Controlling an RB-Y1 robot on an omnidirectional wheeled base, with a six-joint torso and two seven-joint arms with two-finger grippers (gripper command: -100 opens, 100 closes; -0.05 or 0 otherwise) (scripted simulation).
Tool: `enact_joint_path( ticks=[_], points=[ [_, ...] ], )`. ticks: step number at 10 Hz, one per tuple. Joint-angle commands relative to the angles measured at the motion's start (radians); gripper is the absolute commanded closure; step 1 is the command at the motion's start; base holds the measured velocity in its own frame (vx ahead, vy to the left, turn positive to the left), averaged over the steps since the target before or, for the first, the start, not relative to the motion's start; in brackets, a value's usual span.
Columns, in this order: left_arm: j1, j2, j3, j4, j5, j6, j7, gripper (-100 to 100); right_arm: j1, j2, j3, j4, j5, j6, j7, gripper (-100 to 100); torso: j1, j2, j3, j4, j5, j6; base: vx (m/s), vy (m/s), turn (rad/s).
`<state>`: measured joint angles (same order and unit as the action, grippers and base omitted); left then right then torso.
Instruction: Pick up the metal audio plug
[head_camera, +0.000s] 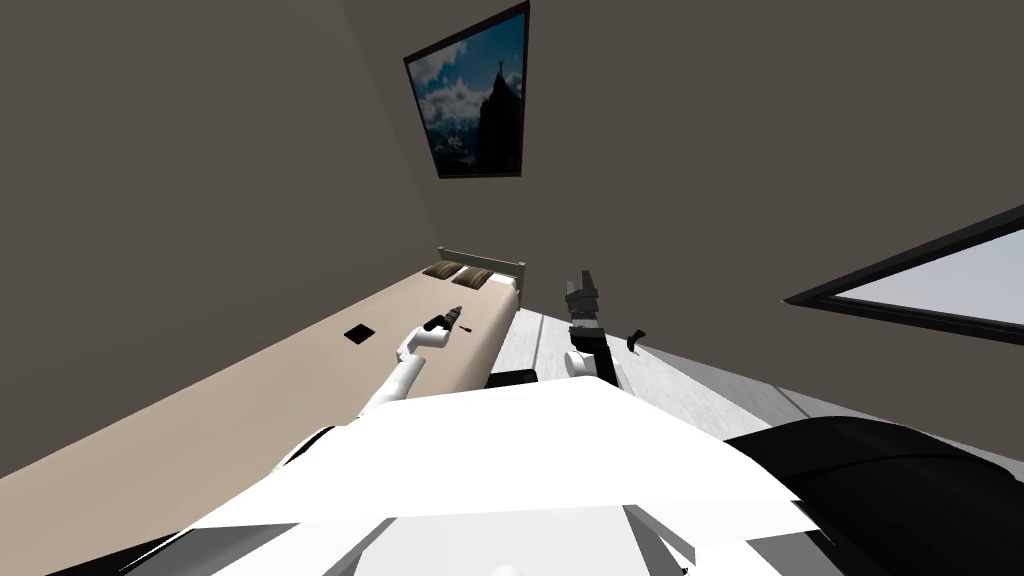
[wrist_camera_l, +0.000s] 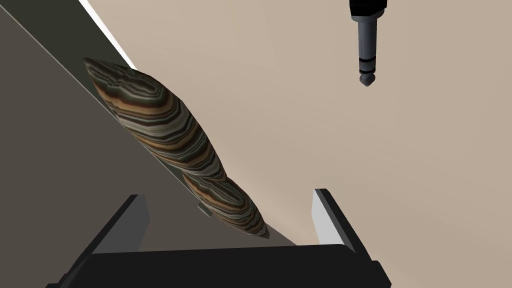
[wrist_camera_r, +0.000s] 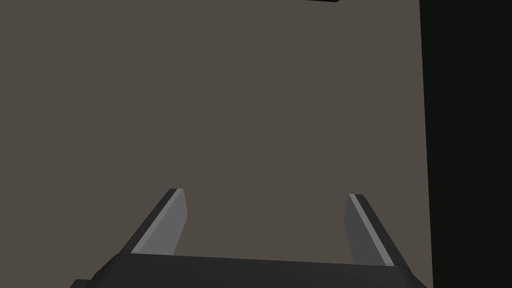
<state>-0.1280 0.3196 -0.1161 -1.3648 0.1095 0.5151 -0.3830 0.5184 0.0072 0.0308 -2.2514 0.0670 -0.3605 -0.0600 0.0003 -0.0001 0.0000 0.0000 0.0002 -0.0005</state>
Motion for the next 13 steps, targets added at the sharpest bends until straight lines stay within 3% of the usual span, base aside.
enact_joint_path(
  ticks=[1, 3, 4, 6, 7, 8, 9, 10, 13],
  points=[
    [-0.045, 0.004, -0.003, 0.050, 0.011, 0.050, -0.013, -100, 0.000, 0.000, 0.000, 0.000, 0.000, 0.000, 0.000, 0, 0.000, 0.000, 0.000, 0.000, 0.000, 0.000, -0.009, 0.008, -0.085],
    [-0.045, 0.004, -0.003, 0.087, 0.011, 0.053, -0.013, -100, 0.000, 0.000, 0.000, 0.000, 0.000, 0.000, 0.000, 0, 0.000, 0.000, 0.000, 0.000, 0.000, 0.000, -0.004, 0.006, -0.016],
    [-0.079, 0.010, -0.006, 0.118, 0.022, 0.096, -0.024, -100, 0.000, 0.000, 0.000, 0.000, 0.000, 0.000, 0.000, 0, 0.000, 0.000, 0.000, 0.000, 0.000, 0.000, -0.004, 0.000, -0.079],
    [-0.079, 0.010, -0.006, 0.147, 0.022, 0.096, -0.024, -100, 0.000, 0.000, 0.000, 0.000, 0.000, 0.000, 0.000, 0, -0.001, 0.000, 0.000, 0.000, 0.000, 0.000, -0.002, 0.001, -0.026],
    [-0.113, 0.014, -0.009, 0.192, 0.033, 0.137, -0.034, -100, 0.000, 0.000, 0.000, 0.000, 0.000, 0.000, 0.000, 0, 0.000, 0.000, 0.000, 0.000, 0.000, 0.000, -0.002, -0.002, -0.072],
    [-0.113, 0.014, -0.009, 0.206, 0.033, 0.137, -0.034, -100, 0.000, 0.000, 0.000, 0.000, 0.000, 0.000, 0.000, 0, -0.001, 0.000, 0.000, 0.000, 0.000, 0.000, -0.002, -0.001, -0.055],
    [-0.147, 0.017, -0.011, 0.248, 0.043, 0.175, -0.044, -100, 0.000, 0.000, 0.000, 0.000, 0.000, 0.000, 0.000, 0, -0.001, 0.000, 0.000, 0.000, 0.000, 0.000, -0.002, -0.005, -0.110],
    [-0.147, 0.017, -0.011, 0.265, 0.043, 0.175, -0.044, -100, 0.000, 0.000, 0.000, 0.000, 0.000, 0.000, 0.000, 0, -0.001, 0.000, 0.000, 0.000, 0.000, 0.000, -0.002, -0.003, -0.038],
    [-0.210, 0.022, -0.015, 0.349, 0.064, 0.245, -0.062, -100, 0.000, 0.000, 0.000, 0.000, 0.000, 0.000, 0.000, 0, -0.001, 0.000, 0.000, 0.000, 0.000, 0.000, 0.000, -0.008, -0.061]
  ],
)
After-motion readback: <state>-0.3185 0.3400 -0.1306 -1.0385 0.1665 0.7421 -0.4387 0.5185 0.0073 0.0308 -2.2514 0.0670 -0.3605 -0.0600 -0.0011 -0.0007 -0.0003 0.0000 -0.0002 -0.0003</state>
